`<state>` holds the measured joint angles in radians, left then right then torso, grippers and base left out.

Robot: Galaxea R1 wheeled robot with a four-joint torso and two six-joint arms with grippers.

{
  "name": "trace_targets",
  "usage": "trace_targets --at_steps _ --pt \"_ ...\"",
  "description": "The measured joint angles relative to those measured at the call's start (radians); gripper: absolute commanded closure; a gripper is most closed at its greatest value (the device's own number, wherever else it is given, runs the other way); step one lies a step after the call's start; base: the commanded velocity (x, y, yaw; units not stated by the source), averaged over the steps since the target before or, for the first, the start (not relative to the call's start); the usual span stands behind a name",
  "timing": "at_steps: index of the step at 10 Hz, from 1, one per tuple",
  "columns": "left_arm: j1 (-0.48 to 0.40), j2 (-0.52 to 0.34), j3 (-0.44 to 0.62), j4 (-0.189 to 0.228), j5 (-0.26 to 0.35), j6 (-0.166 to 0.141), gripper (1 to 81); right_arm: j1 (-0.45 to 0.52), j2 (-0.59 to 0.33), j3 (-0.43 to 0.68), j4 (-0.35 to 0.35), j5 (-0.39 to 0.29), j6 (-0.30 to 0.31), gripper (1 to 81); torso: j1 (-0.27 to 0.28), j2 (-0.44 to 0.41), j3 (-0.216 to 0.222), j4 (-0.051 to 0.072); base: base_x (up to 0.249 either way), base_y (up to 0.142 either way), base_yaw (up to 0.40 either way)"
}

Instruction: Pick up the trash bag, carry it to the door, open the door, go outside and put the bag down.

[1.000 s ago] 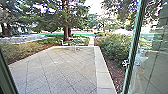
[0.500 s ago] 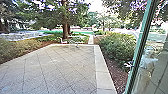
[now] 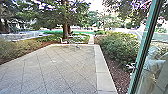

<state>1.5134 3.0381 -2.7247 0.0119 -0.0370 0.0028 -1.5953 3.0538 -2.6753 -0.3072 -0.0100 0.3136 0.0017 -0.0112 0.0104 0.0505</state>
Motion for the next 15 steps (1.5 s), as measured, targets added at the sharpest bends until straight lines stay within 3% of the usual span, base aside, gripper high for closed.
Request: trace_targets --at_steps 15 --pt "-0.001 0.001 0.001 0.0 0.0 0.0 81.1 0.0 -0.001 0.0 0.0 0.001 0.0 1.0 0.0 0.0 0.0 0.0 0.123 0.0 0.0"
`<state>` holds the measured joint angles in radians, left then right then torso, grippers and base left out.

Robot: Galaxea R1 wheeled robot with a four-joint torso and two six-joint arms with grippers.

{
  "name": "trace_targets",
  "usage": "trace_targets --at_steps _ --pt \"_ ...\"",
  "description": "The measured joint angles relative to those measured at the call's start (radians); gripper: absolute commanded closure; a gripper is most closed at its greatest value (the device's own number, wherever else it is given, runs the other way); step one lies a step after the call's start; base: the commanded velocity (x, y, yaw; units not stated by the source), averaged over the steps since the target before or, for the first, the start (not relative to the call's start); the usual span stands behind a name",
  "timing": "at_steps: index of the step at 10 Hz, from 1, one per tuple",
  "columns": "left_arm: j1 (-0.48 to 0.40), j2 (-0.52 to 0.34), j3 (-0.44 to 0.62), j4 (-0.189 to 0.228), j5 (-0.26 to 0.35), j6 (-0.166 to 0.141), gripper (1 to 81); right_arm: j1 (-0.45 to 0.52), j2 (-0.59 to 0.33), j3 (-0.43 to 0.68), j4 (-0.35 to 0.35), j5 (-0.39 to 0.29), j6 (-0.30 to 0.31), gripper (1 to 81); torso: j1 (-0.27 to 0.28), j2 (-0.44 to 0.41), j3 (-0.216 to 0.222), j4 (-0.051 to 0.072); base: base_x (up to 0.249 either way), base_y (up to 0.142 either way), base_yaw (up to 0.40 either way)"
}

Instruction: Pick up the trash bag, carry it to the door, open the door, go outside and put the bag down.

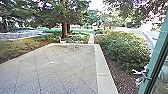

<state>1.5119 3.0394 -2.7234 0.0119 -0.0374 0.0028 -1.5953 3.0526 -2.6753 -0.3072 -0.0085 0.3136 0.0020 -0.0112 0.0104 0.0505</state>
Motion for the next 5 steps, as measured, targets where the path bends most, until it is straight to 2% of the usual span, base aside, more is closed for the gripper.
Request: trace_targets --at_steps 5 --pt "-0.002 0.0 0.0 0.0 0.001 0.0 81.1 0.003 0.0 0.0 0.0 -0.002 0.0 1.0 0.0 0.001 0.0 0.0 0.128 0.0 0.0"
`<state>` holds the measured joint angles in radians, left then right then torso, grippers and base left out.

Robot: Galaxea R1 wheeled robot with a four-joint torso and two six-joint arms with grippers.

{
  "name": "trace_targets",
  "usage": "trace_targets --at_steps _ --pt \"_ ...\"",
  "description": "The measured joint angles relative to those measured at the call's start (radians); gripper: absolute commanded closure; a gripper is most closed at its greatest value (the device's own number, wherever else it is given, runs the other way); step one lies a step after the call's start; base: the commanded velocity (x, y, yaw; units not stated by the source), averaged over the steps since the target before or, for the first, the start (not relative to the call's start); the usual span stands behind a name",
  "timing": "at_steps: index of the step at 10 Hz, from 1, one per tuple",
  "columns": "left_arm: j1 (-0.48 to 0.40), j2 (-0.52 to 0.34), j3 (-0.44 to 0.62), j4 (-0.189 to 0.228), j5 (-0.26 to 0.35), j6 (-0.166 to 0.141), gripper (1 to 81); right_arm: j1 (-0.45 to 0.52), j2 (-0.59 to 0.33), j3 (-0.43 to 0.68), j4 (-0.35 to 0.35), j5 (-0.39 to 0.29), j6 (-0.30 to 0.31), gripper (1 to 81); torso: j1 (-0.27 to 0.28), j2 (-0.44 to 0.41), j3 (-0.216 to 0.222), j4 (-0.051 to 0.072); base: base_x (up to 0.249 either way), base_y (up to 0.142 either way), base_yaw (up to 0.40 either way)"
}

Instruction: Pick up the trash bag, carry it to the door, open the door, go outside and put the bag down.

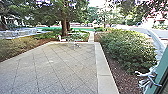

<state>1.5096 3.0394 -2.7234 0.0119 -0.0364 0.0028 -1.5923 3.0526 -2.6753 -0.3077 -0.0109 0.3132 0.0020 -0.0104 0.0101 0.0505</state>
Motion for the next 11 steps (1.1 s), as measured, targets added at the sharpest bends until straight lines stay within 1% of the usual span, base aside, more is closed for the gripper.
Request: trace_targets --at_steps 2,4,6,11 --pt "-0.016 0.0 0.0 0.0 -0.008 0.0 81.1 0.017 0.0 0.0 0.0 0.005 0.001 1.0 0.001 0.001 0.0 0.0 0.133 0.0 0.0" --pt "0.008 0.0 0.0 0.0 0.0 0.0 81.1 -0.003 0.0 0.0 0.0 -0.001 0.001 1.0 0.0 0.0 0.0 0.0 0.133 0.0 0.0" --pt "-0.005 0.0 0.0 0.0 -0.005 0.0 81.1 0.008 0.0 0.0 0.0 0.003 0.0 1.0 0.0 0.001 -0.001 0.0 0.133 0.0 0.0" --pt "0.001 0.0 0.0 0.0 -0.006 0.0 81.1 0.002 0.0 0.0 0.0 0.003 0.001 1.0 -0.001 0.001 -0.001 0.0 0.133 0.0 0.0"
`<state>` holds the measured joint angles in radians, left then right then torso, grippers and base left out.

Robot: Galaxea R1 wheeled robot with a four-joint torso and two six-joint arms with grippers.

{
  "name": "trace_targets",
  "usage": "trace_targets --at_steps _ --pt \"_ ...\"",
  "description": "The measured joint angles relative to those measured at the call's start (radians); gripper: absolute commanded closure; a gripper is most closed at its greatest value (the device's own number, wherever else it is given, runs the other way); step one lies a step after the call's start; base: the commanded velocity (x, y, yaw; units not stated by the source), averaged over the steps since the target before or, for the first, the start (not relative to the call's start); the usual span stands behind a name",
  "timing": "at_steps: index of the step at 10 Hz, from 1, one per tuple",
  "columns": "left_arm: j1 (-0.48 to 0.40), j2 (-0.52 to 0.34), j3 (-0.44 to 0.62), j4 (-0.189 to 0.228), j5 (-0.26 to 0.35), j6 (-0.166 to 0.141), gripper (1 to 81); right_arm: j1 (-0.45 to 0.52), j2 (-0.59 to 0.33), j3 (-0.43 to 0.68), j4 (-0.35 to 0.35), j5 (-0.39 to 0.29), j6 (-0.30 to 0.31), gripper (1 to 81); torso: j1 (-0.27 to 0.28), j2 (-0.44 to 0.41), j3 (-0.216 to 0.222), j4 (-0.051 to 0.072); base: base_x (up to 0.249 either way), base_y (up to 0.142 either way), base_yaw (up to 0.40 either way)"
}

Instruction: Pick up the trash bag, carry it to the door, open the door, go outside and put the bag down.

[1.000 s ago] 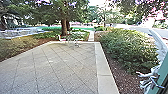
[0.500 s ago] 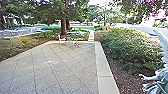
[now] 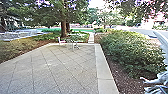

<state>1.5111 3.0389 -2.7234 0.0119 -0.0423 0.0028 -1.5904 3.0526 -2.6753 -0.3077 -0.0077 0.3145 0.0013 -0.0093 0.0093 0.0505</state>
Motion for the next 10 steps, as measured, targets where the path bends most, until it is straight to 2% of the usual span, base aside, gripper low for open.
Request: trace_targets --at_steps 7,10 --pt "0.0 0.0 0.0 0.0 0.002 0.0 81.1 -0.005 0.0 0.0 0.0 0.0 0.0 1.0 -0.002 -0.001 0.0 0.0 0.135 0.0 0.0" --pt "-0.008 0.0 0.0 0.0 0.001 0.0 81.1 0.004 -0.001 0.0 0.0 0.001 -0.001 1.0 0.0 0.0 0.0 0.0 0.059 0.0 0.0"
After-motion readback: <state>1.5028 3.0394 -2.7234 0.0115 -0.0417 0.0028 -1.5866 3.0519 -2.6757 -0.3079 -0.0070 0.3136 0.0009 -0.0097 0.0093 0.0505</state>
